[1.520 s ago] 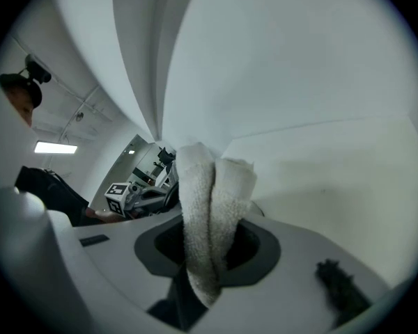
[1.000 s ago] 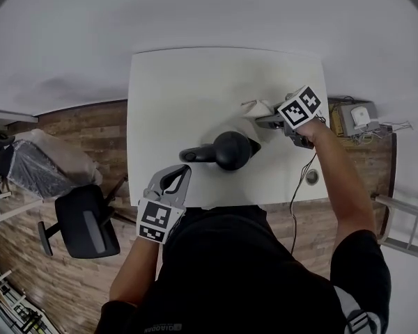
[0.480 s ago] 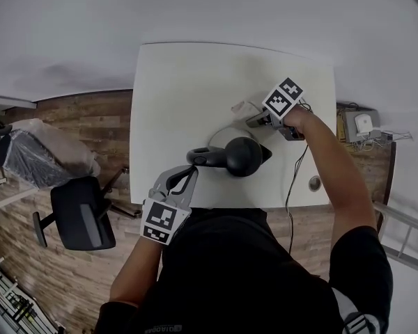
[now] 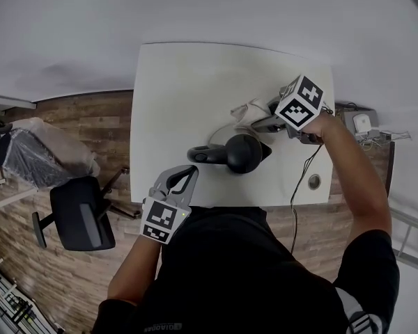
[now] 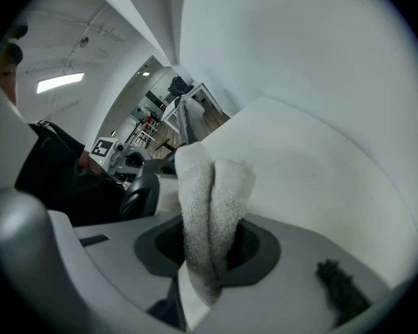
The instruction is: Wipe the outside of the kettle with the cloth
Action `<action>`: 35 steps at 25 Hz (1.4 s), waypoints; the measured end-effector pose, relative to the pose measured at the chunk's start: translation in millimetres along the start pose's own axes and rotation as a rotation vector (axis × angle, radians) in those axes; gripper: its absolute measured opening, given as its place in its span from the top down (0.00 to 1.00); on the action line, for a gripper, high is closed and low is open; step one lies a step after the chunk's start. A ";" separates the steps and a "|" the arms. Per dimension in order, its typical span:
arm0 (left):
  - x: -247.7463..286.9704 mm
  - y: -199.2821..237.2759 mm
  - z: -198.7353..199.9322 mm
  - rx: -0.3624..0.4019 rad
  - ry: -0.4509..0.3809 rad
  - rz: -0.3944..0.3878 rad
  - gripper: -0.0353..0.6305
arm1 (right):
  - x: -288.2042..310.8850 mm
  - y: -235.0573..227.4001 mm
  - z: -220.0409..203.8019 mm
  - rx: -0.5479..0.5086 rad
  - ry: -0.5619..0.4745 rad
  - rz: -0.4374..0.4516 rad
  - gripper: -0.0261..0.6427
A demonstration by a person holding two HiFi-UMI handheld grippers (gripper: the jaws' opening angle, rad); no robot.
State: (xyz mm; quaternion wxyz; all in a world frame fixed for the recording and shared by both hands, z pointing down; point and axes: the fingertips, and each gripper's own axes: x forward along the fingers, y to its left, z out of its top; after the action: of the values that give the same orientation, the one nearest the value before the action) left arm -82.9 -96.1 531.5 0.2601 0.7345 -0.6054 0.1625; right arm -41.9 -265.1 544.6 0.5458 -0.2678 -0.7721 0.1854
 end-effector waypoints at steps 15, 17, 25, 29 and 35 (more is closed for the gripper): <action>-3.3 4.6 -1.5 -0.003 -0.007 0.029 0.94 | -57.5 84.5 16.6 -0.358 -0.023 -0.231 0.81; -3.9 5.8 -2.0 -0.001 -0.015 0.035 0.94 | -59.8 67.3 23.5 -0.325 -0.029 -0.226 0.81; -4.4 10.0 -3.4 -0.061 -0.055 0.050 0.94 | 24.4 -15.5 56.0 -0.391 0.261 -0.192 0.81; -11.0 20.4 -7.8 -0.077 -0.058 0.070 0.94 | 78.5 -47.4 41.3 -0.536 0.528 -0.192 0.81; -13.8 21.9 -14.5 -0.103 -0.058 0.069 0.94 | 129.2 -41.5 31.8 -0.708 0.729 -0.109 0.81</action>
State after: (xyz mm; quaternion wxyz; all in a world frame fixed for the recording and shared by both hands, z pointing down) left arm -106.1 -79.5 539.7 0.2743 0.7033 -0.6451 0.1184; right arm -114.4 -218.1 654.0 0.6642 -0.4428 -0.5599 -0.2219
